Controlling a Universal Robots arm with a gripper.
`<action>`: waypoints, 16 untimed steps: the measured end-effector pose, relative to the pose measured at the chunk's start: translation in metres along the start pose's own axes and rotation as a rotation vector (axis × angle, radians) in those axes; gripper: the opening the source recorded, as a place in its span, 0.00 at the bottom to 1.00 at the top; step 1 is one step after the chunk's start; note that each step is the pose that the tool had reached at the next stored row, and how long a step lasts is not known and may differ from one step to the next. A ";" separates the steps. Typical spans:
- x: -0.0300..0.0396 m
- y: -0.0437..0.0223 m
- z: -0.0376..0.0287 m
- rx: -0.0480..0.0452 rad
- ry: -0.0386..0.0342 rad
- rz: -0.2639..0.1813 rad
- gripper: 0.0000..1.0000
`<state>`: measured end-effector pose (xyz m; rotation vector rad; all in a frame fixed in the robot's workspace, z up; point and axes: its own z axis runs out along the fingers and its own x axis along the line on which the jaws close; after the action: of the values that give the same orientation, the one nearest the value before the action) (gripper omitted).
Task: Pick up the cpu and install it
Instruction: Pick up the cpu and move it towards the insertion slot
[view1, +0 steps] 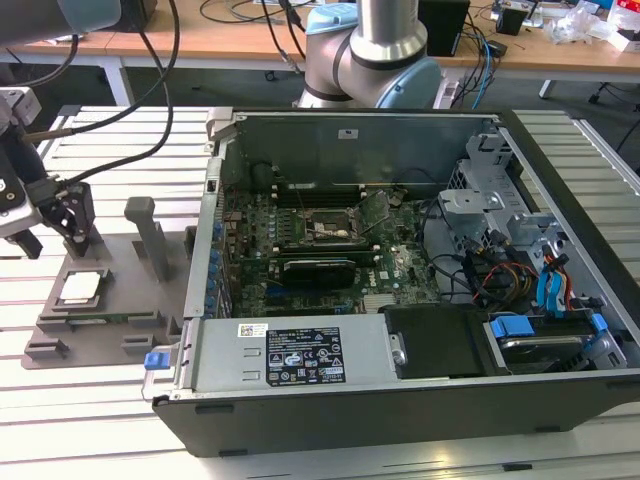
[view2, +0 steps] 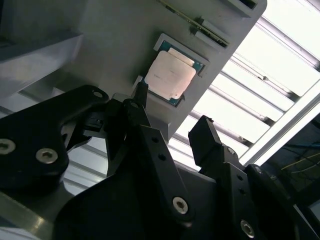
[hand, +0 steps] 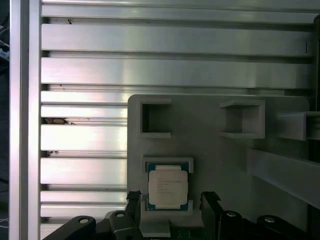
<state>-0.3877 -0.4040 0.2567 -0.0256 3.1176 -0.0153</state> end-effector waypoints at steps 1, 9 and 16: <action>0.0000 0.0000 0.0010 0.0000 0.0000 0.000 0.60; 0.0002 -0.0015 0.0099 -0.0001 -0.0001 0.000 0.60; -0.0014 -0.0084 0.0167 -0.0059 -0.0001 0.000 0.60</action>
<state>-0.3857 -0.4125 0.2401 -0.0254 3.1176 -0.0061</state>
